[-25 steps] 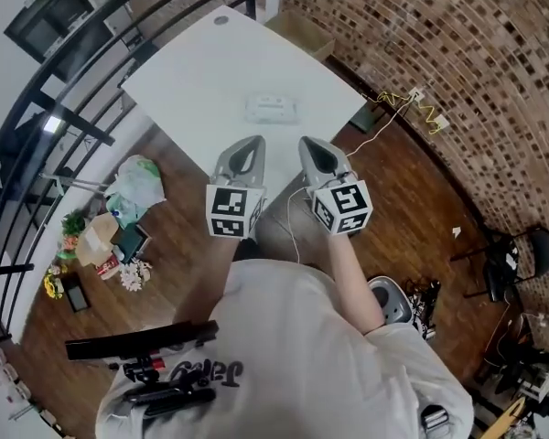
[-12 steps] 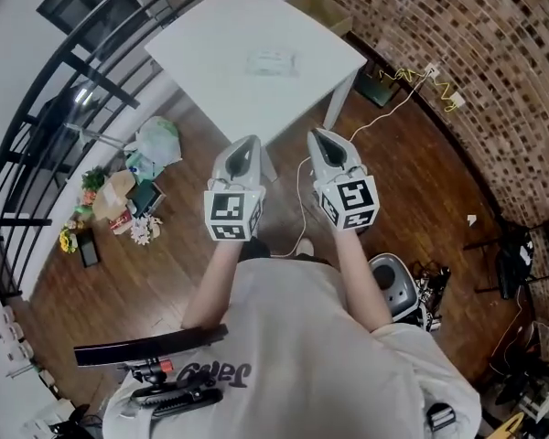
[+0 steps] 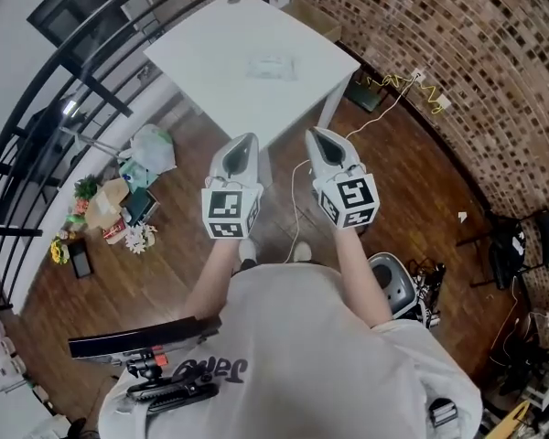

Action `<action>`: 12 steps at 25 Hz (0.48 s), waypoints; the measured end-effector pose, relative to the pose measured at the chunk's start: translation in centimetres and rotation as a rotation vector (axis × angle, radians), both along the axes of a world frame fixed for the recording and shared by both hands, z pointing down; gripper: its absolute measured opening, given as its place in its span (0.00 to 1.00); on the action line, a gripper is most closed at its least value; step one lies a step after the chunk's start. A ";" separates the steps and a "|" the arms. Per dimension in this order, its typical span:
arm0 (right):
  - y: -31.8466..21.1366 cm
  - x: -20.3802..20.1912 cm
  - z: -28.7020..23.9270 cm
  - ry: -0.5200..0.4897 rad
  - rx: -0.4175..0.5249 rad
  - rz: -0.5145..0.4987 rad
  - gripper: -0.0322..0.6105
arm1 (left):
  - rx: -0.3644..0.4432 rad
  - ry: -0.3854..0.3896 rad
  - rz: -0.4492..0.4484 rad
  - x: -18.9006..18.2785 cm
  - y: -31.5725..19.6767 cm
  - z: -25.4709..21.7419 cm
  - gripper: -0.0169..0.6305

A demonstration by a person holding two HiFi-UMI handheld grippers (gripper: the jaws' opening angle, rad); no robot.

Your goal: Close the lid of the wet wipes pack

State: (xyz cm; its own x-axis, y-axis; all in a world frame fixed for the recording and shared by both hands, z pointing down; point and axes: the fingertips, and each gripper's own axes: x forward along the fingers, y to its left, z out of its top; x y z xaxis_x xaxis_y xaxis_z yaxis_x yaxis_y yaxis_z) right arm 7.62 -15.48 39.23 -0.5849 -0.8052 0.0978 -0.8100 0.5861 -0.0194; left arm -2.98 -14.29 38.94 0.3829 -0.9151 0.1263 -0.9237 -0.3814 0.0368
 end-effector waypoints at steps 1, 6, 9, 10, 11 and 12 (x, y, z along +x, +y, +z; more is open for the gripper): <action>0.3 -0.5 0.3 0.001 -0.009 0.002 0.03 | -0.010 0.002 0.000 -0.6 0.2 0.4 0.05; 0.9 -3.3 0.7 0.000 -0.017 -0.004 0.03 | -0.016 -0.001 0.009 -2.9 0.7 0.8 0.05; 0.7 -4.8 0.4 0.004 -0.002 -0.010 0.03 | -0.008 -0.004 0.017 -3.8 0.4 0.6 0.05; 0.7 -5.3 0.4 0.004 -0.003 -0.010 0.03 | -0.007 -0.004 0.022 -4.0 0.4 0.6 0.05; 0.8 -5.6 0.5 0.005 -0.005 -0.010 0.03 | -0.007 -0.005 0.026 -4.2 0.4 0.6 0.05; 0.8 -6.0 0.5 0.007 -0.005 -0.009 0.03 | -0.006 -0.006 0.031 -4.4 0.4 0.6 0.05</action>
